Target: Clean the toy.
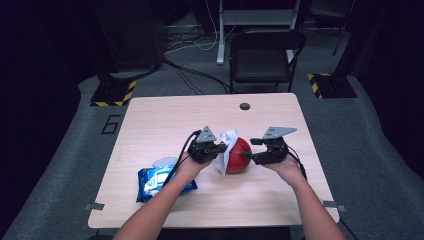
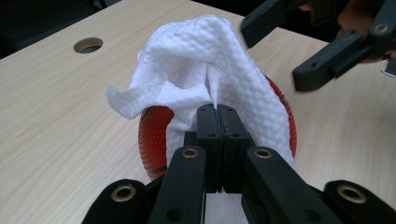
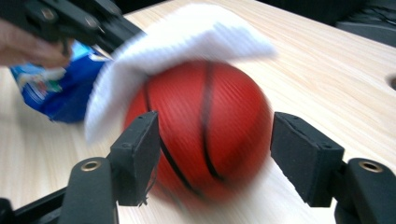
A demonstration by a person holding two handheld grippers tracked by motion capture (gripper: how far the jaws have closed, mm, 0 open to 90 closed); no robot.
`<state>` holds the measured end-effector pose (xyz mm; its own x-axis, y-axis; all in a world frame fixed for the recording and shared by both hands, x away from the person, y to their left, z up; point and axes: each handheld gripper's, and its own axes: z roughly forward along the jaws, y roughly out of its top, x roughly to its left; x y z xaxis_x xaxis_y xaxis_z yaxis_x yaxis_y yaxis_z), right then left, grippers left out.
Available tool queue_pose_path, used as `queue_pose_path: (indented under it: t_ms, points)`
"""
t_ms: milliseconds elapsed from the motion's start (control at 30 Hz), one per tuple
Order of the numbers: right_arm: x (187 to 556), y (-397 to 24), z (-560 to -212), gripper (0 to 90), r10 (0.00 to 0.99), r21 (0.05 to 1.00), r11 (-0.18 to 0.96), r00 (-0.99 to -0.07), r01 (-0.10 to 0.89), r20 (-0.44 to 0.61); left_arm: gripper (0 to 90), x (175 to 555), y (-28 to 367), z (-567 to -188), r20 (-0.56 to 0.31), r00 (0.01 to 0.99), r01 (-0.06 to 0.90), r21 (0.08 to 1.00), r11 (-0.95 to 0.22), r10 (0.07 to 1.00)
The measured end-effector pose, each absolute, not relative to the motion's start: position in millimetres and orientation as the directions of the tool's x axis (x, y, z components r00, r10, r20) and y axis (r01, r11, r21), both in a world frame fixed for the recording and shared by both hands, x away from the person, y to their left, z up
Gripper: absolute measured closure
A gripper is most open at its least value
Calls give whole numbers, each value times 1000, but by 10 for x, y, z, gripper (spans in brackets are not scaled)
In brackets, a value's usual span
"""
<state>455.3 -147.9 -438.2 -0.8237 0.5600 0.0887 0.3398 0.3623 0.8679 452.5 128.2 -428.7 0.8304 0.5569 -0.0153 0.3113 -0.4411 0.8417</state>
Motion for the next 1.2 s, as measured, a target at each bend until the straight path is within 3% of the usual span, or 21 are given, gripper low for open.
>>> queue_pose_path:
  t_ms: [133, 300, 433, 533, 900, 1000, 1200]
  points:
    - [4576, -1661, -4521, 320, 584, 838, 387, -806, 384, 99, 888, 4553, 1334, -4295, -17, 823, 320, 839, -440, 567]
    - [4664, -1496, -4655, 291, 526, 830, 392, -837, 396, 151, 889, 4571, 1383, -4301, -2, 812, 327, 829, -453, 583]
    - [4707, -1389, -4639, 278, 474, 824, 411, -863, 390, 172, 889, 4595, 1454, -4310, -1, 808, 337, 821, -461, 590]
    - [4759, -1255, -4594, 240, 479, 823, 421, -864, 381, 155, 889, 4594, 1500, -4296, -5, 808, 336, 825, -455, 589]
    - [4904, -842, -4438, 229, 508, 832, 420, -853, 362, 115, 889, 4640, 1633, -4256, -37, 797, 351, 841, -413, 602]
    - [4890, -910, -4390, 300, 489, 837, 424, -865, 346, 110, 889, 4663, 1660, -4267, -36, 789, 355, 841, -407, 613]
    - [4997, -1158, -4478, 326, 544, 812, 428, -831, 395, 117, 888, 4681, 1712, -4272, -33, 784, 360, 838, -410, 620]
